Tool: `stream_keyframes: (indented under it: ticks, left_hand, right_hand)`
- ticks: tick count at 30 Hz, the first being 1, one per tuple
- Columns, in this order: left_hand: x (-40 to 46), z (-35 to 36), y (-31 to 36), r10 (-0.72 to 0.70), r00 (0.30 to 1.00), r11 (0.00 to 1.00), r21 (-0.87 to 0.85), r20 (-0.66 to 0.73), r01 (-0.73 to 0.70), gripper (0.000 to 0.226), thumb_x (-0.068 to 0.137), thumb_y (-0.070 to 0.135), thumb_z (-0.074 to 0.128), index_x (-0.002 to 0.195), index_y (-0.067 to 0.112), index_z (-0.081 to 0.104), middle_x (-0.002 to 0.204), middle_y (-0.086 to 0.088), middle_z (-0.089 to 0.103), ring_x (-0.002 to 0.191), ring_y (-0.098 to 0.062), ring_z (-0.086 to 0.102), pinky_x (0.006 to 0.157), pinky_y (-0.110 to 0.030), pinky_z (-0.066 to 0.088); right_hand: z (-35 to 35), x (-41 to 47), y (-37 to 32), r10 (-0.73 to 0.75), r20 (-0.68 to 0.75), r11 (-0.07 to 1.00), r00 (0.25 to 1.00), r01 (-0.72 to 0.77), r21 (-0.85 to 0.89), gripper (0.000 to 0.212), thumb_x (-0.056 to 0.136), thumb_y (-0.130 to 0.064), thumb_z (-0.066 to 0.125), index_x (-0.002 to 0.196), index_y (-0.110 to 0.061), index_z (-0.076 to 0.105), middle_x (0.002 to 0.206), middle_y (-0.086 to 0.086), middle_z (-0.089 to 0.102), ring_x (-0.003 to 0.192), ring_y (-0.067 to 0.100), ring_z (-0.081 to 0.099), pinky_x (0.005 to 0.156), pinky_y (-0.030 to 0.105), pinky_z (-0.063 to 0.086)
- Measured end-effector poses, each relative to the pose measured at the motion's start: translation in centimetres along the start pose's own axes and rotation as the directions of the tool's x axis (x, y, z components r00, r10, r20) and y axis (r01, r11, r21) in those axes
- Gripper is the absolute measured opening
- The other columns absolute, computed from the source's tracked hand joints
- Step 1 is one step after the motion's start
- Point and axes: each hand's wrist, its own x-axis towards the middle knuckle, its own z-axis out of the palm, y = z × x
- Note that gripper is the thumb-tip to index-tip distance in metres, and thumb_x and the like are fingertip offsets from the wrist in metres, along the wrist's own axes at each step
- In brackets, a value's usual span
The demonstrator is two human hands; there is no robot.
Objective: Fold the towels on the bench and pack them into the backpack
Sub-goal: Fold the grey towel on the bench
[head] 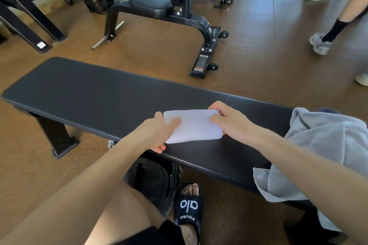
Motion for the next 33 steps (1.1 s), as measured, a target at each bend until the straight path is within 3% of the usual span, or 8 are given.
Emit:
stream_keyframes:
  ticks: [5, 9, 13, 16, 19, 25, 29, 33]
  left_hand:
    - [0.0, 0.2, -0.7, -0.015, 0.997, 0.937, -0.347, 0.078, 0.041, 0.064, 0.098, 0.055, 0.049, 0.147, 0.018, 0.030, 0.118, -0.005, 0.060, 0.089, -0.022, 0.075, 0.092, -0.038, 0.058]
    - [0.8, 0.3, -2.4, 0.047, 0.992, 0.742, -0.669, 0.120, 0.046, 0.078, 0.072, 0.049, 0.083, 0.133, 0.013, 0.050, 0.124, -0.006, 0.067, 0.104, -0.021, 0.071, 0.088, -0.037, 0.061]
    - [0.6, 0.2, -3.4, 0.100, 0.991, 0.674, -0.739, 0.088, -0.002, 0.084, 0.059, 0.043, 0.094, 0.127, 0.006, 0.058, 0.125, -0.010, 0.068, 0.109, -0.022, 0.071, 0.089, -0.037, 0.060]
    - [-0.1, -0.3, -3.5, 0.103, 0.994, 0.687, -0.721, -0.026, -0.090, 0.068, 0.069, 0.034, 0.090, 0.121, 0.014, 0.051, 0.122, -0.008, 0.064, 0.111, -0.023, 0.067, 0.094, -0.041, 0.058]
    - [-1.0, -2.0, -3.5, 0.165, 0.984, 0.719, -0.676, -0.065, -0.165, 0.061, 0.073, 0.028, 0.087, 0.120, 0.019, 0.049, 0.122, -0.009, 0.064, 0.111, -0.024, 0.068, 0.098, -0.046, 0.055]
    - [-2.9, -5.5, -4.6, 0.218, 0.962, 0.757, -0.593, -0.166, -0.273, 0.070, 0.060, 0.032, 0.088, 0.118, 0.025, 0.049, 0.124, -0.012, 0.059, 0.115, -0.027, 0.063, 0.099, -0.048, 0.053]
    - [-3.1, -5.2, -7.2, 0.175, 0.966, 0.806, -0.536, -0.189, -0.251, 0.067, 0.068, 0.050, 0.087, 0.117, 0.023, 0.050, 0.117, -0.004, 0.063, 0.107, -0.018, 0.068, 0.095, -0.042, 0.057]
    - [-4.1, -3.4, -11.6, 0.290, 0.917, 0.927, -0.157, -0.275, -0.340, 0.027, 0.090, 0.044, 0.068, 0.097, 0.020, 0.058, 0.086, 0.008, 0.073, 0.084, -0.011, 0.070, 0.081, -0.037, 0.058]
  right_hand:
    - [0.7, -1.1, -0.4, -0.001, 0.032, 1.000, 0.999, 0.000, 0.023, 0.010, 0.099, -0.024, 0.045, 0.108, -0.026, 0.048, 0.105, -0.004, 0.060, 0.090, 0.018, 0.065, 0.081, 0.040, 0.061]
    - [0.6, -1.6, -0.8, 0.022, 0.051, 0.998, 0.998, -0.025, 0.051, 0.008, 0.097, -0.023, 0.047, 0.105, -0.024, 0.050, 0.105, -0.002, 0.063, 0.087, 0.019, 0.069, 0.081, 0.040, 0.061]
    - [0.3, -1.8, -1.5, 0.043, 0.095, 0.999, 0.995, -0.043, 0.003, 0.011, 0.091, -0.023, 0.051, 0.102, -0.023, 0.051, 0.103, 0.003, 0.064, 0.092, 0.024, 0.068, 0.083, 0.045, 0.059]
    - [-0.4, -1.5, -3.5, -0.032, 0.148, 0.988, 0.989, 0.053, -0.142, 0.036, 0.085, -0.020, 0.061, 0.120, -0.023, 0.053, 0.118, -0.002, 0.059, 0.110, 0.020, 0.058, 0.090, 0.039, 0.051]
    - [-0.1, -0.8, -6.7, -0.088, 0.329, 0.995, 0.940, 0.101, -0.022, 0.062, 0.082, -0.020, 0.068, 0.140, -0.029, 0.045, 0.128, -0.008, 0.056, 0.116, 0.012, 0.056, 0.095, 0.032, 0.049]
    - [2.7, 0.7, -9.2, -0.099, 0.518, 0.989, 0.850, 0.027, 0.145, 0.033, 0.085, -0.025, 0.068, 0.117, -0.016, 0.068, 0.111, 0.004, 0.072, 0.104, 0.021, 0.069, 0.100, 0.044, 0.052]
    - [4.6, 0.8, -8.9, -0.103, 0.395, 0.987, 0.913, 0.044, 0.156, 0.036, 0.077, -0.031, 0.071, 0.106, -0.009, 0.071, 0.106, 0.011, 0.072, 0.100, 0.030, 0.069, 0.088, 0.043, 0.053]
    - [6.1, 0.5, -8.3, -0.065, 0.192, 0.982, 0.979, 0.029, 0.187, 0.031, 0.085, -0.029, 0.069, 0.106, -0.006, 0.068, 0.104, 0.011, 0.071, 0.096, 0.029, 0.069, 0.074, 0.033, 0.050]
